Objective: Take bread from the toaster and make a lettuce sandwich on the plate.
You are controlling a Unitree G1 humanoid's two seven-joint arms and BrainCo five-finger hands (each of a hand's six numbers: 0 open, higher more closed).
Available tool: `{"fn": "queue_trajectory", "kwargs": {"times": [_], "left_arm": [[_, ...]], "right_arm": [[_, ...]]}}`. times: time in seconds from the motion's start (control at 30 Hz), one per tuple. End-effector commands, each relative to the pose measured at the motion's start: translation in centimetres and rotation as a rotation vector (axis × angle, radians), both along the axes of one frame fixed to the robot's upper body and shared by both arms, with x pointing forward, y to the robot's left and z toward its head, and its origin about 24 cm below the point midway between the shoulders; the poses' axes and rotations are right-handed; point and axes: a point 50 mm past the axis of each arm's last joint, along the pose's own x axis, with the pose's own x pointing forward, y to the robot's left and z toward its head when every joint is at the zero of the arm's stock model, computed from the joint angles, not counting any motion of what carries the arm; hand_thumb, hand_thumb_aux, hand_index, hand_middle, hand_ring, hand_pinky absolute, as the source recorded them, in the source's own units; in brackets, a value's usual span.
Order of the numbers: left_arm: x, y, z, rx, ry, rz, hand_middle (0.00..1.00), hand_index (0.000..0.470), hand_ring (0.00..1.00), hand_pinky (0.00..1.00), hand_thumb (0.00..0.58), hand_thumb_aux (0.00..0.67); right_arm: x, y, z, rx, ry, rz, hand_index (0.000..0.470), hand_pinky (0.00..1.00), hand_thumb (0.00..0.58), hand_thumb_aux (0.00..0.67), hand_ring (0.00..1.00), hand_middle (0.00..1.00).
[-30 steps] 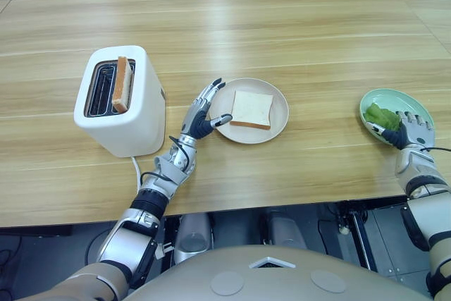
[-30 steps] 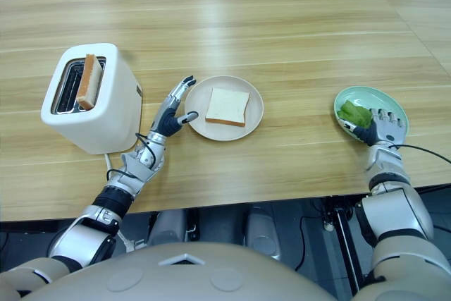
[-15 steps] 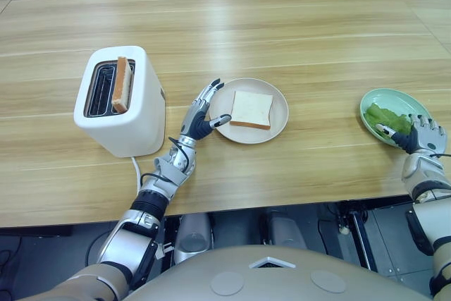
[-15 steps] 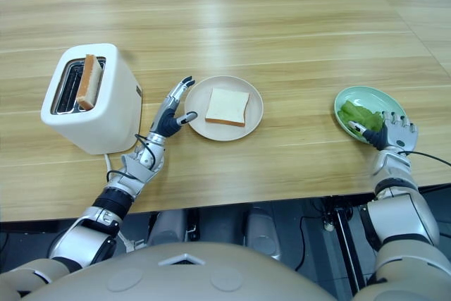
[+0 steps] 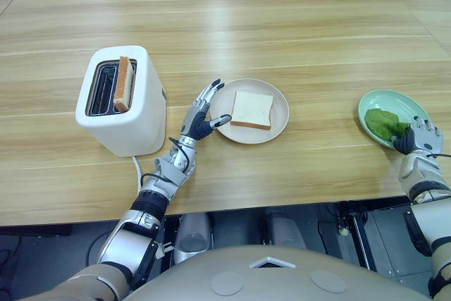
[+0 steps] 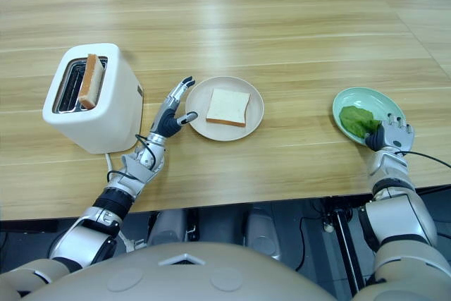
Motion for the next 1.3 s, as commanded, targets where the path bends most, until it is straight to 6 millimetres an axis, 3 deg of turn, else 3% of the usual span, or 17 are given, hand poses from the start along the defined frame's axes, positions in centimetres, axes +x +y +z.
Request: {"fn": "queue_trajectory", "kwargs": {"times": [0.03, 0.83, 1.07, 1.3], "left_arm": [[-0.2, 0.1, -0.2, 0.003, 0.011, 0.002, 0.00, 0.000, 0.00, 0.00, 0.000, 0.000], [0.1, 0.1, -0.2, -0.002, 0.003, 0.008, 0.00, 0.000, 0.00, 0.00, 0.000, 0.000], [0.2, 0.0, -0.2, 0.001, 0.005, 0.008, 0.00, 0.000, 0.00, 0.00, 0.000, 0.000], [0.3, -0.2, -0.4, 0.007, 0.010, 0.003, 0.00, 0.000, 0.00, 0.00, 0.000, 0.000]], "right_arm": [[-0.4, -0.1, -0.3, -0.012, 0.006, -0.004, 0.460, 0.00, 0.580, 0.670, 0.00, 0.00], [3.1, 2.4, 3.7, -0.133, -0.418, 0.195, 0.460, 0.00, 0.580, 0.670, 0.00, 0.00], [4.8, 4.8, 4.9, -0.135, -0.559, 0.330, 0.460, 0.00, 0.580, 0.670, 0.00, 0.00], [6.1, 8.9, 4.6, -0.060, -0.662, 0.500, 0.460, 0.00, 0.580, 0.670, 0.00, 0.00]]}}
